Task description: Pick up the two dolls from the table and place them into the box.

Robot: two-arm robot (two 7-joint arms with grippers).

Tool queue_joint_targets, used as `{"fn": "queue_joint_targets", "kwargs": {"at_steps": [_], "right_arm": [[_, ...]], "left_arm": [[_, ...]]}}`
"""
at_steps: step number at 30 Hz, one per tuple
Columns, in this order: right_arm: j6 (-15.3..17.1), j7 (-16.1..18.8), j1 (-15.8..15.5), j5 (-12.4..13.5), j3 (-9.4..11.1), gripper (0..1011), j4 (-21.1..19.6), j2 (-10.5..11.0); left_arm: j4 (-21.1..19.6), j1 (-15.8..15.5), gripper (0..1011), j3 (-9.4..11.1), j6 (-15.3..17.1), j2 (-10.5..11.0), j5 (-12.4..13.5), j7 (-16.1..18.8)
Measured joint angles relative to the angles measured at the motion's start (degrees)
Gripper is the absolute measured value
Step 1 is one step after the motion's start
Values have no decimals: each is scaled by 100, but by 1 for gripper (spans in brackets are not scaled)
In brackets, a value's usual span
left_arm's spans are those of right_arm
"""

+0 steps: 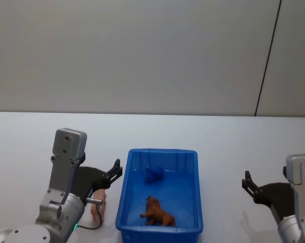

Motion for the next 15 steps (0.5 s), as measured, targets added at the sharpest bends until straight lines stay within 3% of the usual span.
{"fn": "queue_joint_targets", "kwargs": {"at_steps": [15], "right_arm": [[1, -7, -3, 0, 2, 1001, 0, 3]], "left_arm": [[486, -204, 1001, -63, 987, -223, -258, 149]]}}
